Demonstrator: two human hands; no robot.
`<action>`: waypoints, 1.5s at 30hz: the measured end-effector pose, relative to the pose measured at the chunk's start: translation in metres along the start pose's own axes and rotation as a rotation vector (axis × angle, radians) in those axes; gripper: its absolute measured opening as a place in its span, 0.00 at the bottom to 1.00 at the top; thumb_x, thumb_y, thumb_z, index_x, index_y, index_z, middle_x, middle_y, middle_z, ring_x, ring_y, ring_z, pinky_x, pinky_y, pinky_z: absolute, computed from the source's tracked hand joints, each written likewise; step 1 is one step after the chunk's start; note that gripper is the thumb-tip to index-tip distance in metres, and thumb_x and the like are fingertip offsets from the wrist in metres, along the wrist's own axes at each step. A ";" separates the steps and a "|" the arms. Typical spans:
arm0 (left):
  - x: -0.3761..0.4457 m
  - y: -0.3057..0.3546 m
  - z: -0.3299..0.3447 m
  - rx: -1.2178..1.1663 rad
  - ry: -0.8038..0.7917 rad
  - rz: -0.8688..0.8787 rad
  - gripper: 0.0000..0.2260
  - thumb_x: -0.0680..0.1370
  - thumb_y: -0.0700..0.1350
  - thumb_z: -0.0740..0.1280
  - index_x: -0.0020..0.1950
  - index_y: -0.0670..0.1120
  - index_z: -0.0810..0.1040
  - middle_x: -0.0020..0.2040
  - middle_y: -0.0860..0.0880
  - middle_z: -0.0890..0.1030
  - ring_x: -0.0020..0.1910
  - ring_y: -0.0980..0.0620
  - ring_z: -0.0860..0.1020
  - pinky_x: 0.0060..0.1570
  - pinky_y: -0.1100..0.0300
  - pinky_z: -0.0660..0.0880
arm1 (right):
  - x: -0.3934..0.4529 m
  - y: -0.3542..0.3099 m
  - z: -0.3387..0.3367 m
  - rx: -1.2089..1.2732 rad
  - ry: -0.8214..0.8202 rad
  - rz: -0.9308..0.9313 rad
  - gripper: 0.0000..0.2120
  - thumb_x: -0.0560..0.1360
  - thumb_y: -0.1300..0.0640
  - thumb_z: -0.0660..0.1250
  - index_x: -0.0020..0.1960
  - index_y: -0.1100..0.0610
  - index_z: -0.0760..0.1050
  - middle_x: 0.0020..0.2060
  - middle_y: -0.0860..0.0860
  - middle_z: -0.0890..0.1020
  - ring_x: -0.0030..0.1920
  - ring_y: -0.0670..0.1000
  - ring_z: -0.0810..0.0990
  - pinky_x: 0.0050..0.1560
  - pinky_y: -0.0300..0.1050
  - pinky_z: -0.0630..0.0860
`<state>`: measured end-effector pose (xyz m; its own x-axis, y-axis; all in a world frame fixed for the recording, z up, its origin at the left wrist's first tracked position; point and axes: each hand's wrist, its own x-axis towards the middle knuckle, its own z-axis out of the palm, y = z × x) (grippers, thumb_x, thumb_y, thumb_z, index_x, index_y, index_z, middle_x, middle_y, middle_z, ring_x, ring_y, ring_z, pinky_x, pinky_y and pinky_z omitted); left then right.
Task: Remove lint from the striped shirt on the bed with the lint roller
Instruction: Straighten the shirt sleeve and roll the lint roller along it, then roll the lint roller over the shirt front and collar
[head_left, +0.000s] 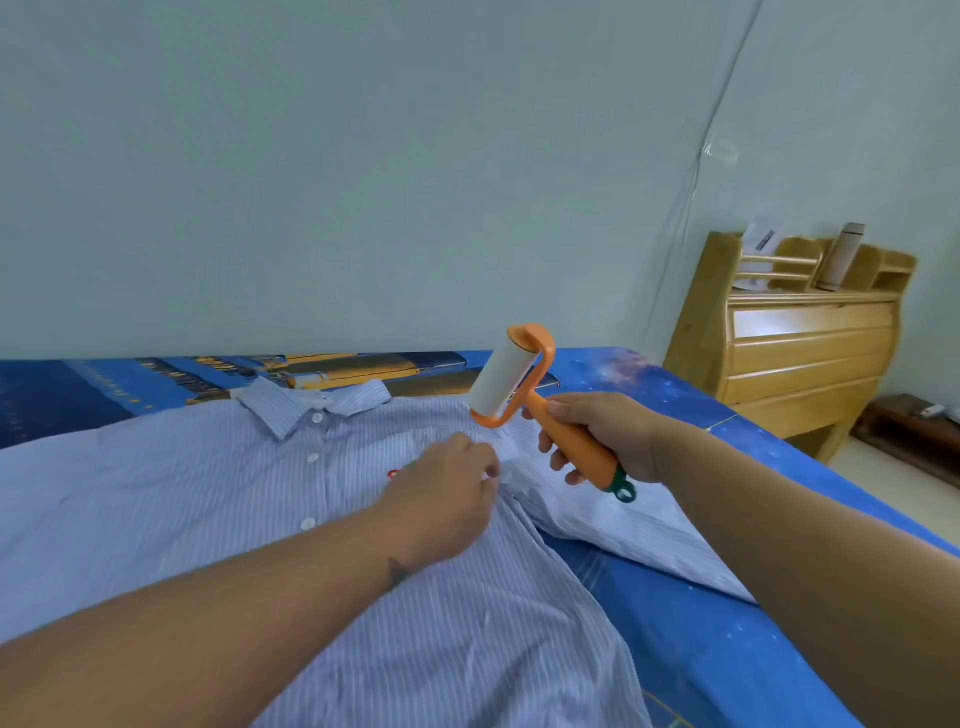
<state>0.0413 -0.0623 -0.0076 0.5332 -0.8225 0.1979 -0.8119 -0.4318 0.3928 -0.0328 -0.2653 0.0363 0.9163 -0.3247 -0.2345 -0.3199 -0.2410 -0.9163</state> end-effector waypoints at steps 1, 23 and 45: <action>0.006 -0.017 -0.007 0.022 0.023 -0.048 0.12 0.81 0.47 0.55 0.60 0.49 0.74 0.59 0.48 0.73 0.59 0.48 0.72 0.58 0.51 0.71 | 0.001 0.000 0.000 0.035 -0.014 0.001 0.13 0.81 0.52 0.58 0.57 0.56 0.78 0.40 0.54 0.83 0.36 0.53 0.82 0.36 0.48 0.79; 0.136 -0.167 -0.037 0.318 -0.046 -0.646 0.29 0.76 0.66 0.52 0.63 0.46 0.76 0.66 0.44 0.74 0.66 0.41 0.70 0.65 0.42 0.61 | 0.064 0.017 0.023 -0.992 0.369 -0.283 0.13 0.80 0.46 0.56 0.64 0.40 0.68 0.47 0.43 0.76 0.43 0.48 0.77 0.40 0.43 0.72; 0.130 -0.197 -0.032 -0.054 0.036 -0.301 0.10 0.80 0.43 0.61 0.60 0.49 0.77 0.61 0.46 0.78 0.57 0.46 0.76 0.47 0.61 0.70 | 0.144 -0.044 0.103 -1.428 0.120 -0.324 0.08 0.79 0.54 0.59 0.56 0.45 0.73 0.45 0.50 0.76 0.45 0.54 0.78 0.39 0.47 0.71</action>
<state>0.2781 -0.0725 -0.0302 0.7567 -0.6466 0.0969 -0.6030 -0.6328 0.4858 0.1379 -0.2070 0.0090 0.9906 -0.1365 0.0077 -0.1355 -0.9732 0.1859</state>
